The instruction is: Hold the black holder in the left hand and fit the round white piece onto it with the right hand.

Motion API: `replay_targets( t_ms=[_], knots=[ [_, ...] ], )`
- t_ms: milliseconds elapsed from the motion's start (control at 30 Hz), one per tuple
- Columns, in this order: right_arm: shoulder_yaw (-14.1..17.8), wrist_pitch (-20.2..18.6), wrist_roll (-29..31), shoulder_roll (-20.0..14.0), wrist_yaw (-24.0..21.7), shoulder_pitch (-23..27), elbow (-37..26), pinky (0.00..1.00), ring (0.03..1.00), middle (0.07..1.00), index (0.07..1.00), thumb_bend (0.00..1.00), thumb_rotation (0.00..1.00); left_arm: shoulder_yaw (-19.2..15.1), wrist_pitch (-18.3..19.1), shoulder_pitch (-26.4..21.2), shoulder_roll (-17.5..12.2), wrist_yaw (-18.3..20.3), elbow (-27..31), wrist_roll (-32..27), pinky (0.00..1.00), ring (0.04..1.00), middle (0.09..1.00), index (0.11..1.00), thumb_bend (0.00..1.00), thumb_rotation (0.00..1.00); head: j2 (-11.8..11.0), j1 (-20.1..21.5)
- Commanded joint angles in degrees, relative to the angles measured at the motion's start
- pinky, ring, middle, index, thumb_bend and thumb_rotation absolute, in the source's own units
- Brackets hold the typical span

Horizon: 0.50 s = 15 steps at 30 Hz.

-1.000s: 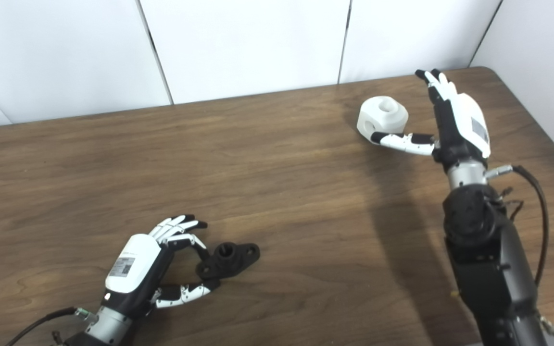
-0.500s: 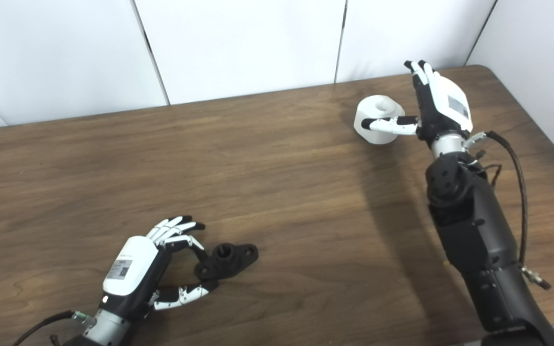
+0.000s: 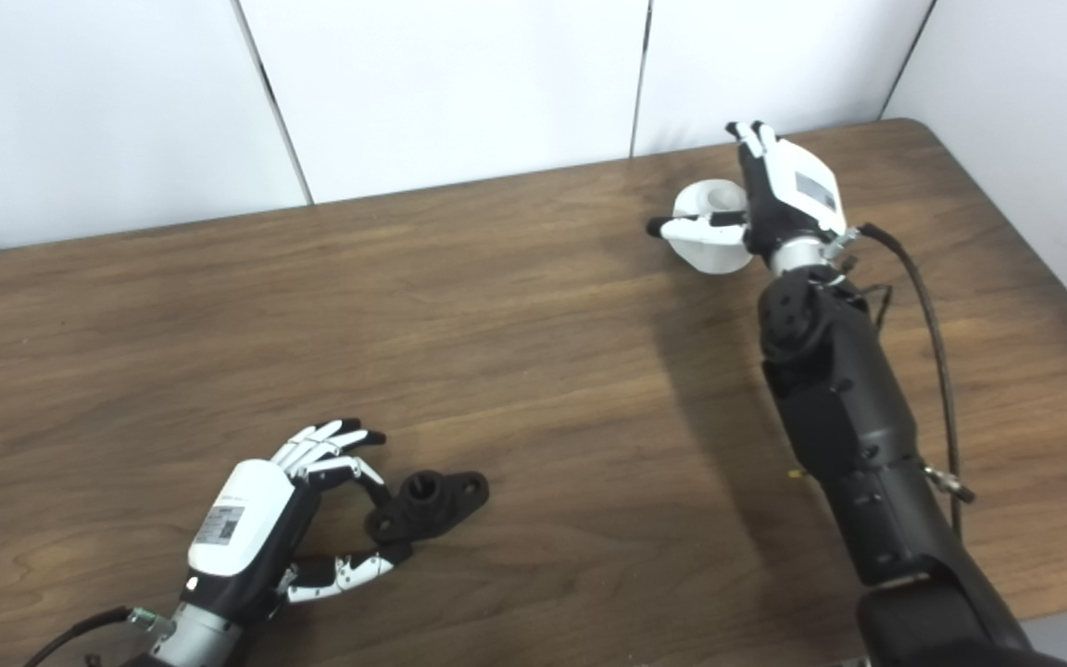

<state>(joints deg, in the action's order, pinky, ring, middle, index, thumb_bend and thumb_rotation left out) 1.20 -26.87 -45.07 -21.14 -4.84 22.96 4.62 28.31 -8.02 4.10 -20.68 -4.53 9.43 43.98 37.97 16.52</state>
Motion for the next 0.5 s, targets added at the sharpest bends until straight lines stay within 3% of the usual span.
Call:
replay_targets(
  t_ms=[0,467],
  knots=[
    [0.9,0.0,-1.8,-0.8,0.5,2.9,-0.5,0.97,1.0,1.0,0.931,0.9,0.55,2.2,-0.4,3.2,-0.9,4.3,-3.5,1.7,0.9,0.897,0.823,0.488,0.52,0.04,0.0,0.0],
    [1.1,0.0,-7.2,-1.0,2.2,2.1,0.8,0.96,1.0,1.0,0.898,0.86,0.55,2.0,-0.7,3.2,-0.9,4.0,-3.6,1.7,0.9,0.896,0.822,0.487,0.52,0.04,-0.6,0.7]
  ],
)
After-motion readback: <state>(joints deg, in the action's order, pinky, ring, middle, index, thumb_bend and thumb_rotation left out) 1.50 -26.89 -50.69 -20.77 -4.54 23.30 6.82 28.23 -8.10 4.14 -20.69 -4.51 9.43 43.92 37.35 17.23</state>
